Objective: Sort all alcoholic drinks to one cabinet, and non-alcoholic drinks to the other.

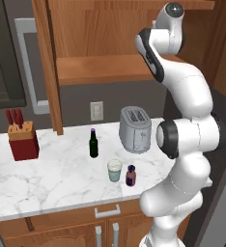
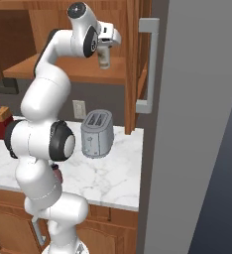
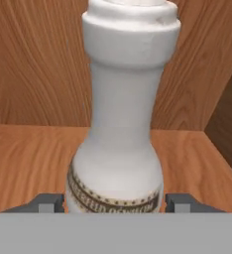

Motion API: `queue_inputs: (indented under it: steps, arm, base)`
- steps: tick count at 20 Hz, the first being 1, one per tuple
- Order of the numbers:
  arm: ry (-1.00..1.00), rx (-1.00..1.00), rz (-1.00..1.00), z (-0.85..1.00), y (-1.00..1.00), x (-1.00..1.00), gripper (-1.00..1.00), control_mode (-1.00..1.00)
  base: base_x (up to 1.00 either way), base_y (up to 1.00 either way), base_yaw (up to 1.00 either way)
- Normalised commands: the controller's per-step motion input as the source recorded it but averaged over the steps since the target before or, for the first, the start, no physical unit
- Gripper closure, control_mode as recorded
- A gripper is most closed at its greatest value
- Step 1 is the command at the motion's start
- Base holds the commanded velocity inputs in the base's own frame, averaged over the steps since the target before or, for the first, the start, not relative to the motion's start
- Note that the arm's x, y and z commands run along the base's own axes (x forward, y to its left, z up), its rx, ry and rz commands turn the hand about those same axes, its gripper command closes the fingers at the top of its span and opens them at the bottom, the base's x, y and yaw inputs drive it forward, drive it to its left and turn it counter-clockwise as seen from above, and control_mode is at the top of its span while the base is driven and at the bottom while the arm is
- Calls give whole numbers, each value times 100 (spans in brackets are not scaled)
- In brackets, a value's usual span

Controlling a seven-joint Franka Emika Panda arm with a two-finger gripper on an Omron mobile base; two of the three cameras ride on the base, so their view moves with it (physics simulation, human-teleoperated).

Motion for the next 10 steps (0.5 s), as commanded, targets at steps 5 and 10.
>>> queue_inputs:
  steps: [5,10]
  arm:
    - [-1,0,0,0,-10,11,-100,-100]
    - [-4,2,1,-1,-9,-14,-100,-100]
  base:
    - [0,0,0]
    - [0,0,0]
